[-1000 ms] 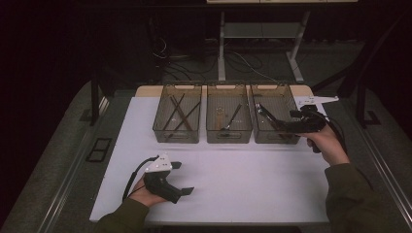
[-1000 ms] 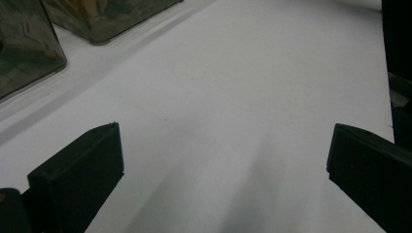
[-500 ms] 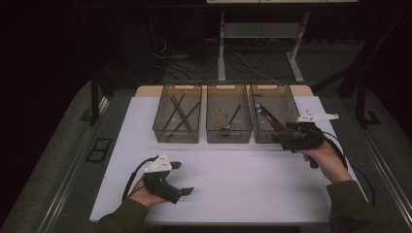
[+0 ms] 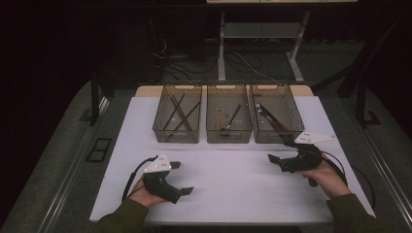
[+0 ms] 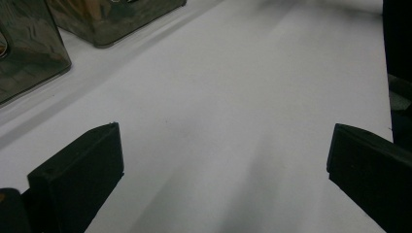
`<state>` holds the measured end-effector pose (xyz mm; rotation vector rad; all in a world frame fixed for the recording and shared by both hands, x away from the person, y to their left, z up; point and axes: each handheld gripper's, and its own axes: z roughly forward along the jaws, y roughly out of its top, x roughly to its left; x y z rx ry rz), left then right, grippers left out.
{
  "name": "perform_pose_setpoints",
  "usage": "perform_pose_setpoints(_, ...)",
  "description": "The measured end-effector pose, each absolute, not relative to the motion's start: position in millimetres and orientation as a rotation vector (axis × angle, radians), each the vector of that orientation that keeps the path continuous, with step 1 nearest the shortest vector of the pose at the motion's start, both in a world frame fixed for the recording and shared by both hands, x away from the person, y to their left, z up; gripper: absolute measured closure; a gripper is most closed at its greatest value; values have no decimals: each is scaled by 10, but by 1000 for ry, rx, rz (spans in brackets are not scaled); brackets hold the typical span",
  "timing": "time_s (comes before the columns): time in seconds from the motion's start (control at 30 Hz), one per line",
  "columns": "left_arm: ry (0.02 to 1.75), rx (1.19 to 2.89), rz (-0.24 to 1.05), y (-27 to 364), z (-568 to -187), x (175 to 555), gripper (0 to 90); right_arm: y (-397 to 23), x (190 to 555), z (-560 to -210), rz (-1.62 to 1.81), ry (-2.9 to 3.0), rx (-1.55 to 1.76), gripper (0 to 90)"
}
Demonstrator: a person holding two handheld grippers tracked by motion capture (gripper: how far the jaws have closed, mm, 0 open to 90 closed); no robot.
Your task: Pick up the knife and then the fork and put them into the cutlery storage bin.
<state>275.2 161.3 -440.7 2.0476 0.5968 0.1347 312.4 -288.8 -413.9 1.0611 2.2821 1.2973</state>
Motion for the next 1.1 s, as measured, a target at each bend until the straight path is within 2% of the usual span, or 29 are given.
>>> perform_pose_setpoints(0.53, 594, 2050, 138, 1615, -4402, 2743, 0, -2851, 2684, -4358, 1278, 2307, 1028, 123)
perform_pose_setpoints(1.1, 592, 2052, 148, 1635, -4391, 2745, 0, -2901, 2546, -4448, 1248, 2309, 1045, 123)
